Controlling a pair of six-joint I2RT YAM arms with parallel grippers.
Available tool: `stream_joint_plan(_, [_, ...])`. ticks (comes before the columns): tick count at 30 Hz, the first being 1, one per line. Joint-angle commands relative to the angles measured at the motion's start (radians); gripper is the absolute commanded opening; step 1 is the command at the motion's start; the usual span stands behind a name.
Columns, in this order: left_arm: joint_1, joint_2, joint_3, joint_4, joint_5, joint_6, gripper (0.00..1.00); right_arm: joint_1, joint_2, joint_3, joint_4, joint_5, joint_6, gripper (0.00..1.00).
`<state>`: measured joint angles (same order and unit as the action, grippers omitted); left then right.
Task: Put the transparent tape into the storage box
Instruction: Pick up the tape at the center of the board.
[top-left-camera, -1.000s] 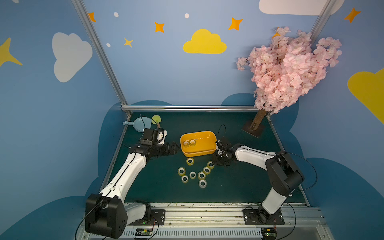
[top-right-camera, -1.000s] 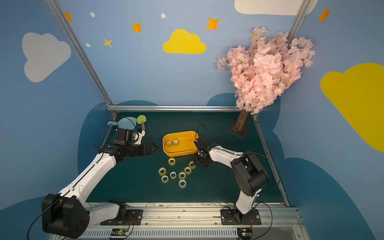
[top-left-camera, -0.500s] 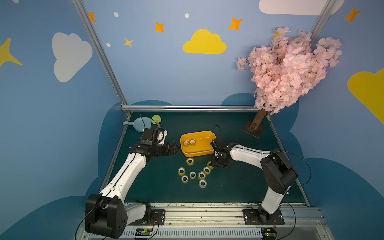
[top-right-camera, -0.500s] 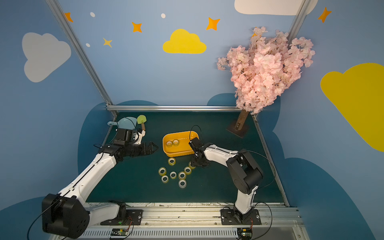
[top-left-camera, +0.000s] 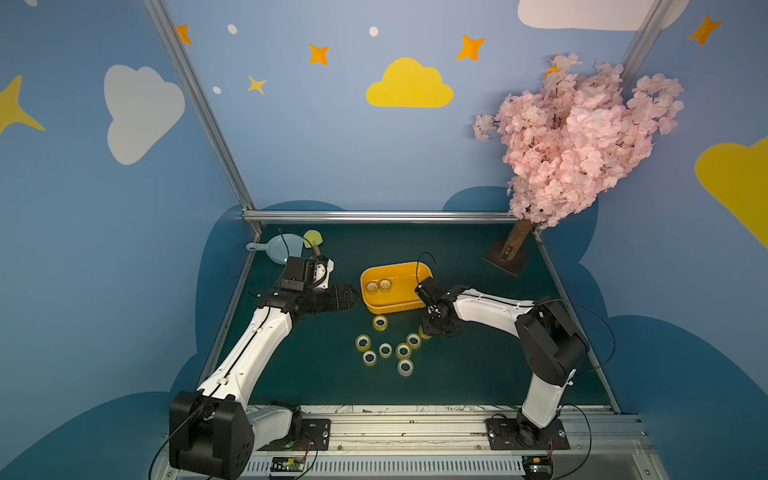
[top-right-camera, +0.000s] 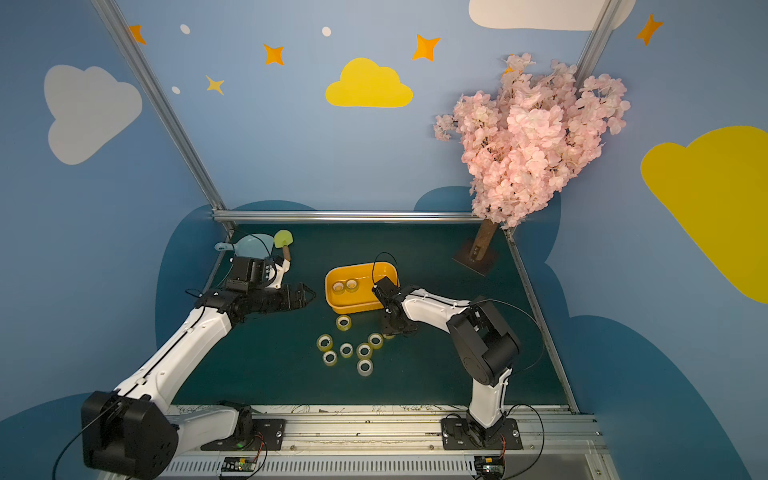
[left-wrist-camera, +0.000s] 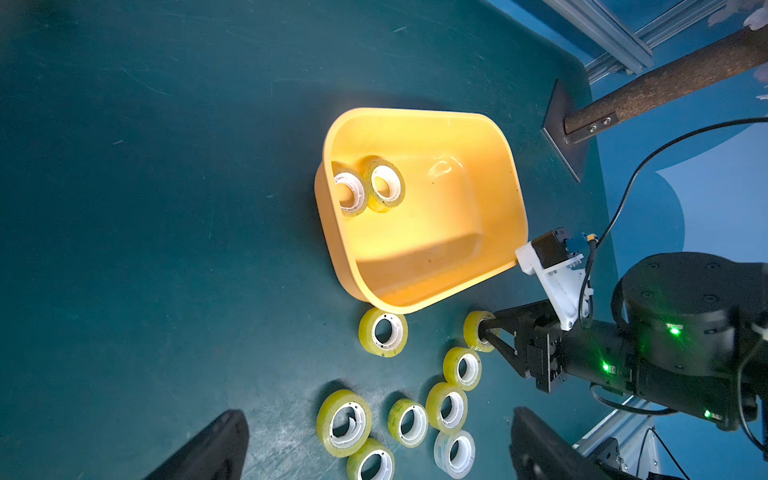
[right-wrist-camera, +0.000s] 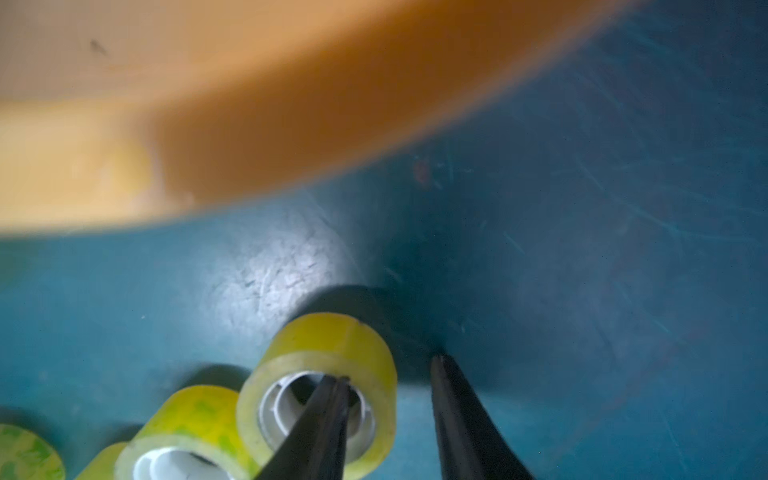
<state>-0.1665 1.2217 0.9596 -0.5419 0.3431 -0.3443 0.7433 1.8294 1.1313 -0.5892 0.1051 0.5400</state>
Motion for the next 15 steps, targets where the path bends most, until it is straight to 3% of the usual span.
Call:
stream_joint_plan(1, [-0.002, -0.013, 0.022, -0.016, 0.004, 0.004, 1.00, 0.005, -0.001, -0.054, -0.038, 0.004, -0.005, 0.33])
stream_joint_plan(5, [-0.002, -0.010, 0.023, -0.017, 0.003, 0.004, 1.00, 0.002, -0.047, -0.079, -0.038, 0.017, -0.011, 0.24])
stream_joint_plan(11, [-0.002, -0.011, 0.021, -0.018, -0.004, 0.005, 1.00, 0.003, -0.147, -0.133, -0.045, 0.020, -0.020, 0.02])
stream_joint_plan(15, [-0.002, -0.010, 0.021, -0.019, -0.009, 0.004, 1.00, 0.003, -0.237, -0.165, -0.071, 0.029, -0.024, 0.00])
